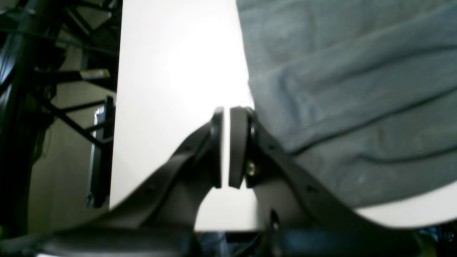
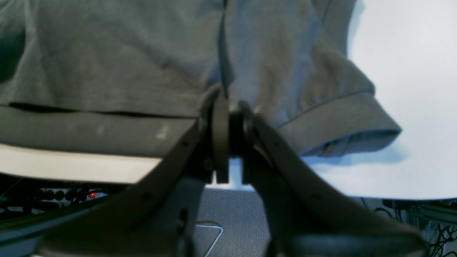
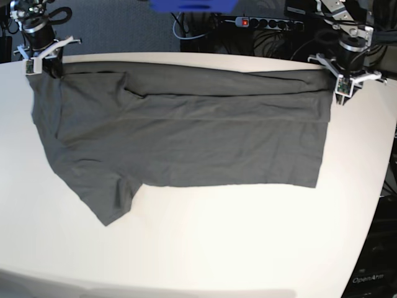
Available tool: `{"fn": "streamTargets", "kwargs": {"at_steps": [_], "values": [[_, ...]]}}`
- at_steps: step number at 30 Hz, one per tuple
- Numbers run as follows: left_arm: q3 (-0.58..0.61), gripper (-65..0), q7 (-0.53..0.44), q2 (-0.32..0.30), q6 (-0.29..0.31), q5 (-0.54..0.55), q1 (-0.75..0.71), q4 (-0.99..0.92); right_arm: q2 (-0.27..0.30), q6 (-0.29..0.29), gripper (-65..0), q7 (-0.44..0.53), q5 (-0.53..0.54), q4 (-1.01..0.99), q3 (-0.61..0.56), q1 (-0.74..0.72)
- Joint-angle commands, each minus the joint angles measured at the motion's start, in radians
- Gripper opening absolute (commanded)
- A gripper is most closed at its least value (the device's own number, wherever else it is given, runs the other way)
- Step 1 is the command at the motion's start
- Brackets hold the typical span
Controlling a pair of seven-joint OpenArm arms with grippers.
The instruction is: Fold the T-shirt properly
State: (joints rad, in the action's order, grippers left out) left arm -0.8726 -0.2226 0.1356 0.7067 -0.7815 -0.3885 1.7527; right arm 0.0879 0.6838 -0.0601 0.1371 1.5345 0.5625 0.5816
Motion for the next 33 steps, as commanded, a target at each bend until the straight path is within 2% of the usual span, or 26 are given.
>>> {"fn": "streamTargets", "kwargs": {"at_steps": [1, 9, 14, 22, 26, 33], "values": [[-0.001, -62.3, -0.019, -0.004, -0.009, 0.015, -0.003, 0.013, 0.013, 0.004, -60.9, 0.026, 0.014, 0.018, 0.009, 0.005], [-0.001, -62.2, -0.019, -0.006, -0.009, 0.014, -0.008, 0.013, 0.013, 0.004, -61.1, 0.026, 0.014, 0.014, 0.009, 0.007], [0.006, -62.2, -0.03, 0.0, -0.009, -0.071, -0.007, 0.01, 0.013, 0.004, -61.1, 0.026, 0.014, 0.014, 0.009, 0.008], [0.0, -62.2, -0.232, 0.003, -0.009, -0.218, -0.017, -0.083, 0.013, 0.004, -61.1, 0.026, 0.014, 0.014, 0.009, 0.007], [0.002, -62.2, -0.269, 0.003, -0.009, -0.255, -0.028, -0.084, 0.013, 0.004, -60.9, 0.026, 0.014, 0.013, 0.009, 0.007], [0.003, -62.2, -0.268, 0.002, -0.009, -0.275, -0.005, -0.087, 0.013, 0.004, -60.9, 0.026, 0.014, 0.014, 0.009, 0.007]]}}
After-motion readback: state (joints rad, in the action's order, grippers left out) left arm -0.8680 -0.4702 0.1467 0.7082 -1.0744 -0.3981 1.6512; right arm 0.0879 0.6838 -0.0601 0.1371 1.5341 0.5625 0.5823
